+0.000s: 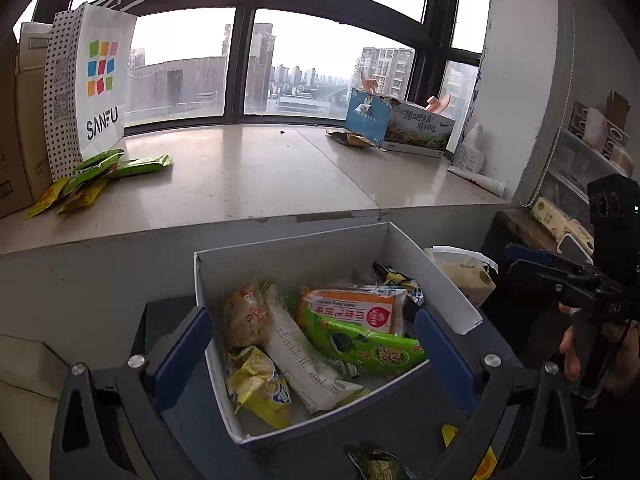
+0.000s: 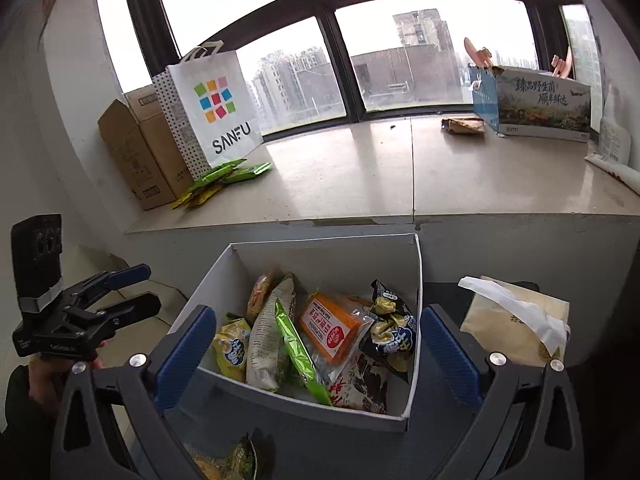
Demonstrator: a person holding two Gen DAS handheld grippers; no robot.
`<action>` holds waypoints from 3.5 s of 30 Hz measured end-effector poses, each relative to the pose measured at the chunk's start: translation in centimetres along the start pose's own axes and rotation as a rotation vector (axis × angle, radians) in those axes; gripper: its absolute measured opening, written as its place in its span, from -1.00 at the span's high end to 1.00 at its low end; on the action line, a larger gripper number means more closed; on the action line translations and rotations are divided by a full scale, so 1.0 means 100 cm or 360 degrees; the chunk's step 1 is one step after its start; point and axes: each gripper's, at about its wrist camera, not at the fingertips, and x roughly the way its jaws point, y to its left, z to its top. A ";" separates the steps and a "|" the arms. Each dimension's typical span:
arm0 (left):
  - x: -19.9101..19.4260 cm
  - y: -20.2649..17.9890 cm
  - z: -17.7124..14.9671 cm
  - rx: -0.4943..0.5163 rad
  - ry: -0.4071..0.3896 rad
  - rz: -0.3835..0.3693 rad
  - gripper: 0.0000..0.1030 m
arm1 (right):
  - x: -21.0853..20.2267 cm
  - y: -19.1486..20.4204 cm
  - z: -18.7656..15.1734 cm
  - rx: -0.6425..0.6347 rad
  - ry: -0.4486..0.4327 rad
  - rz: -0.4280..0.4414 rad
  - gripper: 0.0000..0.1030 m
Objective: Organize snacks
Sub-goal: 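Lower the bread bag and orange pack into the white box and open both grippers, then grasp the yellow noodle bag with the right gripper and lift it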
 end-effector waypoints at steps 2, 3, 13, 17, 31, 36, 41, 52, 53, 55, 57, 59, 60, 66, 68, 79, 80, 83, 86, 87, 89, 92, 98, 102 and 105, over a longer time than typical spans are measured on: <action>-0.010 -0.006 -0.013 0.0010 0.0004 -0.0012 -1.00 | -0.022 0.007 -0.015 -0.0040 -0.0013 0.0018 -1.00; -0.015 -0.009 -0.022 0.0015 0.0010 -0.0018 -1.00 | -0.032 0.010 -0.025 -0.0065 -0.0006 0.0025 -1.00; -0.058 -0.042 -0.118 0.0050 0.0101 -0.0017 -1.00 | -0.100 0.000 -0.151 -0.0093 0.0131 -0.0062 -1.00; -0.070 -0.051 -0.150 0.0006 0.0139 -0.0013 -1.00 | -0.108 -0.006 -0.193 0.0010 0.0186 -0.0067 -1.00; -0.087 -0.034 -0.193 -0.0247 0.0174 -0.0059 -1.00 | -0.032 0.031 -0.250 -0.0160 0.0722 -0.0073 -1.00; -0.087 -0.028 -0.199 -0.0290 0.0174 -0.0059 -1.00 | -0.007 0.036 -0.250 -0.0198 0.0765 -0.0108 -1.00; -0.086 -0.028 -0.203 -0.0277 0.0193 -0.0046 -1.00 | 0.011 0.047 -0.249 -0.0317 0.0780 -0.0179 -0.98; -0.080 -0.031 -0.207 -0.0269 0.0217 -0.0042 -1.00 | -0.004 0.023 -0.240 -0.0221 0.0700 -0.0122 0.98; -0.080 -0.030 -0.207 -0.0273 0.0216 -0.0033 -1.00 | -0.008 0.019 -0.239 -0.0209 0.0674 -0.0104 0.98; -0.081 -0.030 -0.206 -0.0287 0.0205 -0.0037 -1.00 | -0.021 0.011 -0.235 -0.0168 0.0619 -0.0073 0.98; -0.082 -0.029 -0.205 -0.0288 0.0199 -0.0044 -1.00 | -0.036 0.000 -0.229 -0.0103 0.0548 -0.0033 0.98; -0.080 -0.028 -0.205 -0.0281 0.0209 -0.0040 -1.00 | -0.050 -0.008 -0.223 -0.0038 0.0492 0.0000 0.98; -0.079 -0.029 -0.205 -0.0279 0.0216 -0.0038 -1.00 | -0.057 -0.011 -0.221 -0.0009 0.0460 0.0014 0.98; -0.066 -0.037 -0.208 -0.0237 0.0280 -0.0049 -1.00 | -0.076 -0.018 -0.211 0.0050 0.0426 -0.0005 0.98; -0.063 -0.042 -0.210 -0.0224 0.0291 -0.0059 -1.00 | -0.067 -0.022 -0.207 0.0073 0.0433 -0.0126 0.55; -0.066 -0.042 -0.212 -0.0240 0.0265 -0.0092 -1.00 | 0.030 -0.026 -0.184 0.0239 0.0558 -0.0261 -1.00; -0.066 -0.041 -0.212 -0.0245 0.0264 -0.0097 -1.00 | 0.036 -0.025 -0.183 0.0245 0.0567 -0.0277 -1.00; -0.064 -0.039 -0.212 -0.0242 0.0275 -0.0080 -1.00 | 0.053 -0.014 -0.182 0.0141 0.0640 -0.0345 -0.99; -0.061 -0.039 -0.213 -0.0242 0.0298 -0.0071 -1.00 | 0.057 0.000 -0.189 0.0011 0.0633 -0.0382 -0.53; -0.059 -0.040 -0.214 -0.0236 0.0315 -0.0065 -1.00 | 0.056 0.006 -0.188 -0.0045 0.0636 -0.0393 0.01; -0.054 -0.042 -0.216 -0.0219 0.0349 -0.0056 -1.00 | 0.050 0.005 -0.184 0.0015 0.0636 -0.0273 0.05; -0.041 -0.048 -0.221 -0.0153 0.0426 -0.0027 -1.00 | 0.031 0.007 -0.177 -0.0025 0.0555 -0.0258 0.06; -0.014 -0.049 -0.224 -0.0220 0.0544 0.0068 -1.00 | -0.037 0.002 -0.167 0.0057 0.0376 -0.0146 0.06; 0.004 -0.053 -0.224 -0.0195 0.0596 0.0194 -1.00 | -0.070 0.005 -0.171 0.0082 0.0304 -0.0149 0.06; 0.017 -0.055 -0.226 -0.0167 0.0626 0.0282 -0.99 | -0.077 0.003 -0.174 0.0108 0.0280 -0.0149 0.06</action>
